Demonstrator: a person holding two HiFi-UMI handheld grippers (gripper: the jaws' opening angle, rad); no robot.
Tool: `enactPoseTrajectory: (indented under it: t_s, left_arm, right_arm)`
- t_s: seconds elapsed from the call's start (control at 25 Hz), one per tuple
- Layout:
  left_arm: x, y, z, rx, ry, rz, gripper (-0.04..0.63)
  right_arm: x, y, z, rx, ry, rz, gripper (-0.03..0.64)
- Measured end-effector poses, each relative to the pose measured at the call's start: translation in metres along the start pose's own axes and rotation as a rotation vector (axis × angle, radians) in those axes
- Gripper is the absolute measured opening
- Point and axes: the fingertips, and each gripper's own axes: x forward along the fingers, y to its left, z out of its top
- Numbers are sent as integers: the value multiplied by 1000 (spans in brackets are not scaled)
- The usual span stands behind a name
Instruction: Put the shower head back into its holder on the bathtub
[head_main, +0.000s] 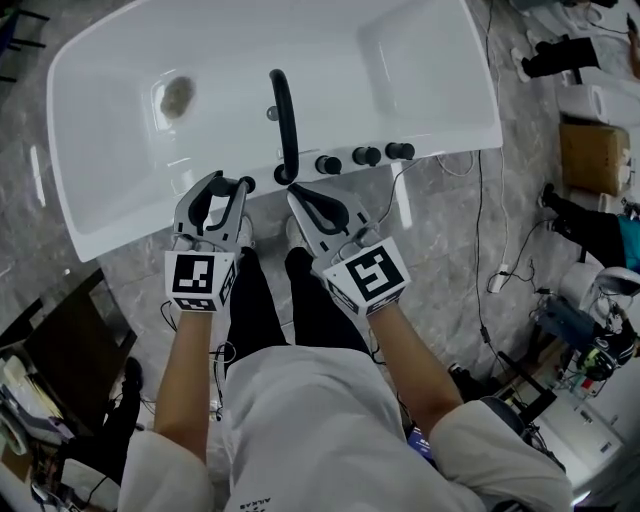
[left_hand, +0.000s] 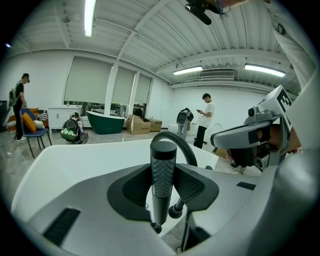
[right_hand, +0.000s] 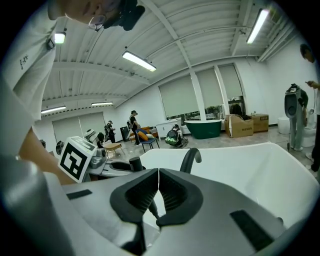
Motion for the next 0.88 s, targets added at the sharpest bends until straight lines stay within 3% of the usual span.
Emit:
enactPoseTrajectory:
  t_s: [0.88]
  left_arm:
    - [32, 10, -71, -13, 131, 33, 146]
  right_arm:
    - [-5, -18, -32, 28, 35, -10, 17]
